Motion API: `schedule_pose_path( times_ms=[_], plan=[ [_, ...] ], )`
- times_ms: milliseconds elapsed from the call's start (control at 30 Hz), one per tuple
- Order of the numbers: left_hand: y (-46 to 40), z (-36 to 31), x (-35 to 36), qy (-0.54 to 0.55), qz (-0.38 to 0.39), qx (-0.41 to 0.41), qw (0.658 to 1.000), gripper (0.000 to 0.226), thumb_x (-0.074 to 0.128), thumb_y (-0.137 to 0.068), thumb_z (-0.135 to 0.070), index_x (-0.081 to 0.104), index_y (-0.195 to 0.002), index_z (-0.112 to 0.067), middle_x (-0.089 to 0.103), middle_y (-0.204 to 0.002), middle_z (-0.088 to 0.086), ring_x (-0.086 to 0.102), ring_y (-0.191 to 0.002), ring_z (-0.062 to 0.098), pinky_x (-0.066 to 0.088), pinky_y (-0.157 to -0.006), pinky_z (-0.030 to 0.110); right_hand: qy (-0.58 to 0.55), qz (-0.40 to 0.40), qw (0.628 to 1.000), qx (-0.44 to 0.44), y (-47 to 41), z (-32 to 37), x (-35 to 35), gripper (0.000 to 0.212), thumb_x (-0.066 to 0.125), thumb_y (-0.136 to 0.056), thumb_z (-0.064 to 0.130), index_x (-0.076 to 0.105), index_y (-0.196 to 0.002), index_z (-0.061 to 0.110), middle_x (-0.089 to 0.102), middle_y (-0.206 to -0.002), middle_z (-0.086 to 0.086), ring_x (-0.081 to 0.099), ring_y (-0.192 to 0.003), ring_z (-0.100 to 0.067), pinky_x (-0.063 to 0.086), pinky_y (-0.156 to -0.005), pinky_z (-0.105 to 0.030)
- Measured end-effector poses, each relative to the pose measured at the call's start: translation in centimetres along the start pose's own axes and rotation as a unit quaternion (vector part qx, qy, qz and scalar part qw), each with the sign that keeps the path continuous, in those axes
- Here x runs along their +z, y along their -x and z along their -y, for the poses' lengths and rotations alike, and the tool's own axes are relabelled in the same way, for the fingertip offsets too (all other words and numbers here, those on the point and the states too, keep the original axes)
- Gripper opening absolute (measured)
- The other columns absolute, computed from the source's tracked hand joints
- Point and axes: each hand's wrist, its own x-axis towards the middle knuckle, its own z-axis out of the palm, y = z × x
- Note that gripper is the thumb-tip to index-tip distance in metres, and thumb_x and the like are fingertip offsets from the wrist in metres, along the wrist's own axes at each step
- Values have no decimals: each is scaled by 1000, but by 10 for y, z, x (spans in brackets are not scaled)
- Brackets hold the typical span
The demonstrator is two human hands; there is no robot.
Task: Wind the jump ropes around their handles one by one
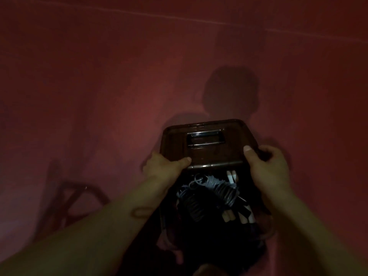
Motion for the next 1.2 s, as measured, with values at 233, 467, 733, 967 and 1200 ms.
schedule_pose_path(
  times_ms=[233, 467, 733, 967, 1200],
  plan=[
    [46, 27, -15, -102, -9, 19, 995, 106, 82, -29, -65, 55, -119, -17, 61, -119, 3, 59, -111, 27, 53, -94, 42, 65, -28, 997, -17, 29, -12, -14, 50, 71, -80, 48, 61, -118, 18, 65, -108, -5, 62, -93, -21, 48, -84, -30],
    [89, 78, -7, -23, 16, -3, 1000, 101, 85, -34, -38, 46, -126, -23, 60, -115, -1, 61, -108, 23, 56, -89, 46, 134, -54, 990, 3, 61, -45, -20, 56, 68, -73, 64, 64, -94, 12, 65, -92, -10, 60, -99, -33, 49, -89, -41],
    [89, 90, 2, 1, 14, -64, 998, 65, 79, -62, -56, 58, -109, -17, 68, -100, 1, 68, -91, 23, 59, -80, 41, 130, -21, 991, -25, 63, -67, -21, 46, 76, -79, 25, 56, -119, 16, 65, -107, -3, 62, -98, -22, 51, -91, -42],
    [59, 69, 3, -28, -23, 36, 999, 61, 78, -60, -55, 62, -112, -27, 69, -102, -7, 68, -93, 17, 58, -83, 41, 53, -15, 998, -24, 47, -74, -17, 32, 68, -88, 12, 59, -119, 12, 61, -95, 2, 60, -89, -21, 40, -80, -27],
    [45, 62, 4, -152, -1, 81, 985, 93, 61, -62, -76, 44, -139, -28, 55, -132, 1, 53, -123, 28, 48, -99, 50, 127, -43, 989, -61, 45, -81, -2, 47, 62, -90, 16, 47, -134, 13, 58, -123, -14, 54, -115, -35, 42, -97, -42]
  ],
)
